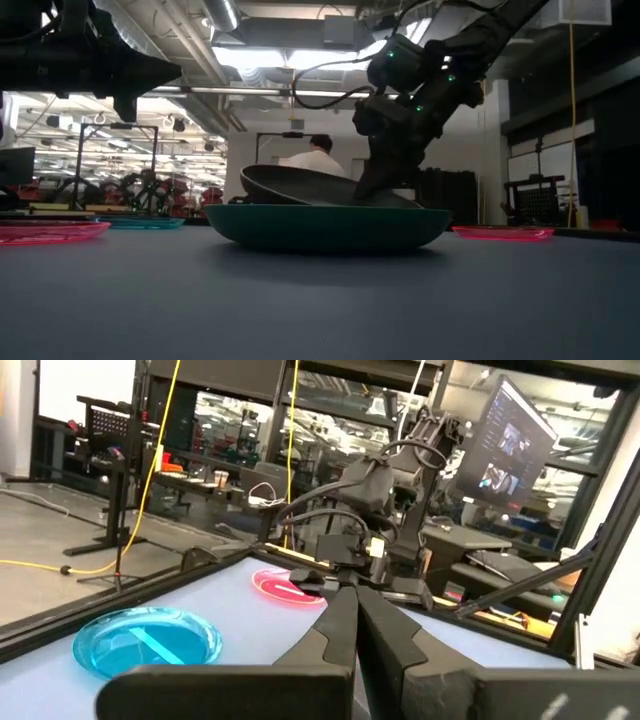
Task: Stack plastic plates
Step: Stack the black plate on top of the pink plate, then stack the left light pink plate on top of the black plate
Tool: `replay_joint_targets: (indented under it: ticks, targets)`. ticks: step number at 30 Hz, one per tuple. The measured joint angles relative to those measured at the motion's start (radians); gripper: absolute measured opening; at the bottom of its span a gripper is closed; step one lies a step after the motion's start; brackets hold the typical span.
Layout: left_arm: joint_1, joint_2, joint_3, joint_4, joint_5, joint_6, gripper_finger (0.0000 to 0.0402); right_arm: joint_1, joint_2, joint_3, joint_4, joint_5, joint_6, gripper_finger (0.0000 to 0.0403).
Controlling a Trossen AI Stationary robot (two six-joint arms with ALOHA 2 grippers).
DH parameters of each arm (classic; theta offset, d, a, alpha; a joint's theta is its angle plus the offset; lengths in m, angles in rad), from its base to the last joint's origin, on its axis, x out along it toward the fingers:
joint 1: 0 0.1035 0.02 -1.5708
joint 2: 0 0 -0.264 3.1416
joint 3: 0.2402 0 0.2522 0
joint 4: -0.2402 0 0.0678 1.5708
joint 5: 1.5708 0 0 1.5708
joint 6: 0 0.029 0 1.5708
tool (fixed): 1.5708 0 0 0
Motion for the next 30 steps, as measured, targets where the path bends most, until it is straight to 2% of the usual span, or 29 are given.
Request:
replay_joint_targets:
  ticks: [9,13,19,23,30]
  targets:
    - [0.0,0.0,0.0,-0.001,-0.008,0.004,0.0011,0.001,-0.037,0.0,0.005,0.027,-0.067,0.0118]
    - [0.0,0.0,0.0,-0.004,0.018,0.003,0.0056,0.03,-0.08,0.0,0.002,0.046,-0.117,0.0148]
    - [-0.001,0.015,0.009,-0.012,0.122,0.001,0.0129,0.163,-0.128,0.0,0.064,0.157,-0.218,0.0158]
    - [-0.004,0.042,0.009,-0.008,0.177,0.002,0.0148,0.278,-0.126,-0.008,0.18,0.231,-0.269,0.0158]
    - [-0.075,0.152,0.057,-0.043,0.154,0.007,0.0146,0.415,-0.103,-0.182,0.637,0.329,-0.345,0.0159]
